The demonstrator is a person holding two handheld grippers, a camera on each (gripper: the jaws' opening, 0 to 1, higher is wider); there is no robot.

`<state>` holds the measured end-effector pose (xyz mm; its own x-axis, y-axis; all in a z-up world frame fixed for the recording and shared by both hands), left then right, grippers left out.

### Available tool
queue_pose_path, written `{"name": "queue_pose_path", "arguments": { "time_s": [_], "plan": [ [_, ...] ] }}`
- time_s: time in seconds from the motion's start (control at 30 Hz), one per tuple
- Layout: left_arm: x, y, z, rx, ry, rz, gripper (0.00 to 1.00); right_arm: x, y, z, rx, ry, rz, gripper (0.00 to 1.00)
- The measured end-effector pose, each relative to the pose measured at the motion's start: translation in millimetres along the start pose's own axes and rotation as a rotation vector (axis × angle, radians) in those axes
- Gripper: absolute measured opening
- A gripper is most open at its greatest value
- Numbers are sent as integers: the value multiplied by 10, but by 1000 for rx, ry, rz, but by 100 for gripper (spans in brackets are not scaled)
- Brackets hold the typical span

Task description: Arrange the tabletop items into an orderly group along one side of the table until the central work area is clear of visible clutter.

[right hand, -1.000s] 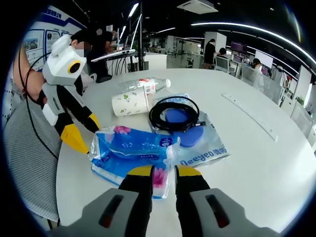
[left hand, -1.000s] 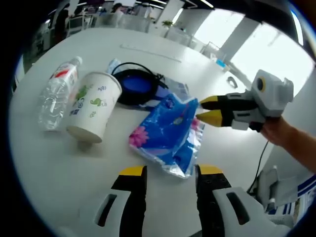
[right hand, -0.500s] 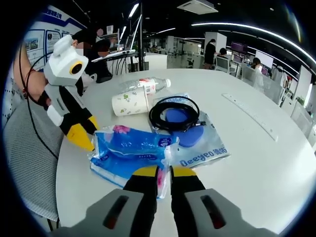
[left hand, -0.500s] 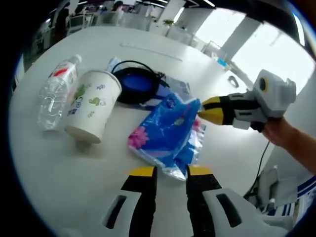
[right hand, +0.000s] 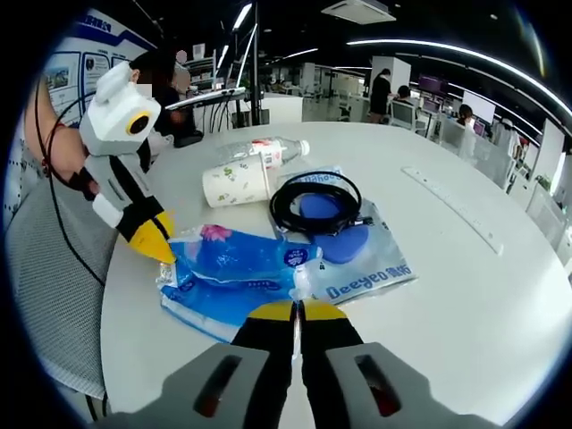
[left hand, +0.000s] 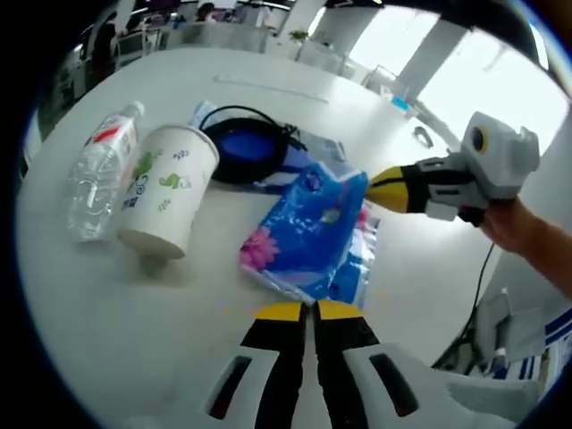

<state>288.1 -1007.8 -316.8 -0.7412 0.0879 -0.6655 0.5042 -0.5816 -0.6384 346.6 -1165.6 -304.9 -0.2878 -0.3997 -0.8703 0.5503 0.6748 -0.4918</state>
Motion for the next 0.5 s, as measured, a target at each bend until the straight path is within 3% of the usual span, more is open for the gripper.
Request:
{"name": "queue_pose_path", "arguments": {
  "time_s": [0.5],
  "plan": [
    [-15, -52, 16, 19, 18, 3, 0, -68, -77, -45, 9, 29, 26, 0]
  ]
}}
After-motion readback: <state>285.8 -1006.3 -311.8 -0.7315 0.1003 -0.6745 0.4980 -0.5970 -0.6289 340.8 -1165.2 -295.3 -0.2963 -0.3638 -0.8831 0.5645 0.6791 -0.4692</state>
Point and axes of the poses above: the point that each gripper's makers call its tool centre point, and the gripper's own axes: y roughly forward along the fingers, z roughly to its right, x roughly out of its underside, the point moved 5 cm from there along -y, roughly backward along the fingers, and after that the axes turned 10 degrees about z, right-handed, at the moved point
